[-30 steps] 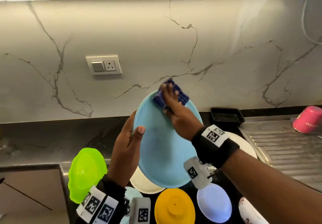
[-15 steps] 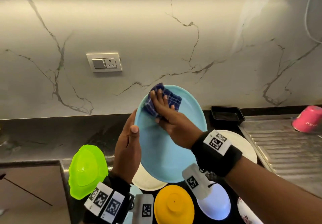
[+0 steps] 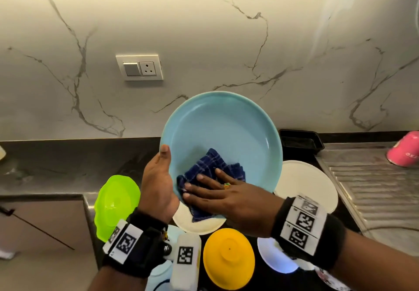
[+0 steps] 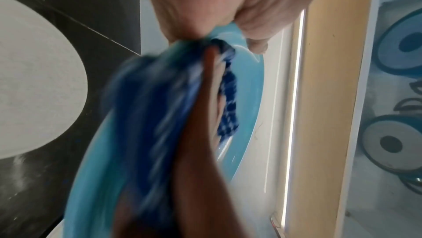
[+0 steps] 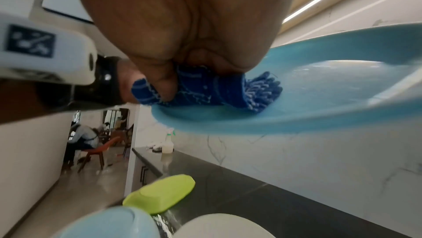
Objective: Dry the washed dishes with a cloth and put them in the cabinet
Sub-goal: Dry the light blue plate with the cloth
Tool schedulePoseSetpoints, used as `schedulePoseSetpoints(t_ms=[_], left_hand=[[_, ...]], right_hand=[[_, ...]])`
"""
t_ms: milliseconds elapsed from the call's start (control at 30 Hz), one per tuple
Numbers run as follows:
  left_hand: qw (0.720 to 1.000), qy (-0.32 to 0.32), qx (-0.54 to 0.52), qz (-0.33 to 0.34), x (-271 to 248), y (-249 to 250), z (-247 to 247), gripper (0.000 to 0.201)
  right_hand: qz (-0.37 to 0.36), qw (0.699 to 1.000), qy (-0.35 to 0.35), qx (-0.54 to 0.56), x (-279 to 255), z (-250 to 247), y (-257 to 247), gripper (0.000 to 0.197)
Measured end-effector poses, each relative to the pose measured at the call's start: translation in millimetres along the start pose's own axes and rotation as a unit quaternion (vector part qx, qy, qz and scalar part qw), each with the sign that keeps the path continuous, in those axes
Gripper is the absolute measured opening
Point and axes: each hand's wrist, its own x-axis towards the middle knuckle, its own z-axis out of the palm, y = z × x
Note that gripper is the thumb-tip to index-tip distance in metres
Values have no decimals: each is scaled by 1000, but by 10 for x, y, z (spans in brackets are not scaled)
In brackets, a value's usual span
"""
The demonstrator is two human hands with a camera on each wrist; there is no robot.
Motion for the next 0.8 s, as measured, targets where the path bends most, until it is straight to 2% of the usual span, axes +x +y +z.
schedulePoseSetpoints(t_ms=[33, 133, 233, 333, 400, 533, 633, 700, 800], left_hand=[[1000, 0, -10, 11, 25, 22, -24, 56], [999, 21, -19, 42, 73, 30, -95, 53], [997, 34, 1, 65, 19, -41, -20, 52], [995, 59, 42, 76, -2, -140, 63, 49], [993, 70, 47, 77, 19, -146, 47, 48], [994, 75, 27, 80, 92, -16, -75, 48], [991, 79, 36, 102, 84, 29, -77, 46], [988, 90, 38, 118, 62, -26, -39, 45], [983, 110, 48, 138, 52, -119, 24, 40]], right_hand=[[-5, 1000, -7, -10, -97, 41, 56, 90], [14, 1000, -23, 7, -359, 76, 216, 68], [28, 999, -28, 31, -320, 122, 158, 66], [46, 997, 11, 64, 5, 164, -90, 83], [54, 996, 40, 59, 145, 134, -177, 85], [8, 999, 43, -9, -74, 158, 43, 76], [15, 998, 19, -64, -336, 193, 297, 68], [20, 999, 15, -37, -351, 228, 315, 65], [32, 998, 24, 40, -40, 293, 15, 77]])
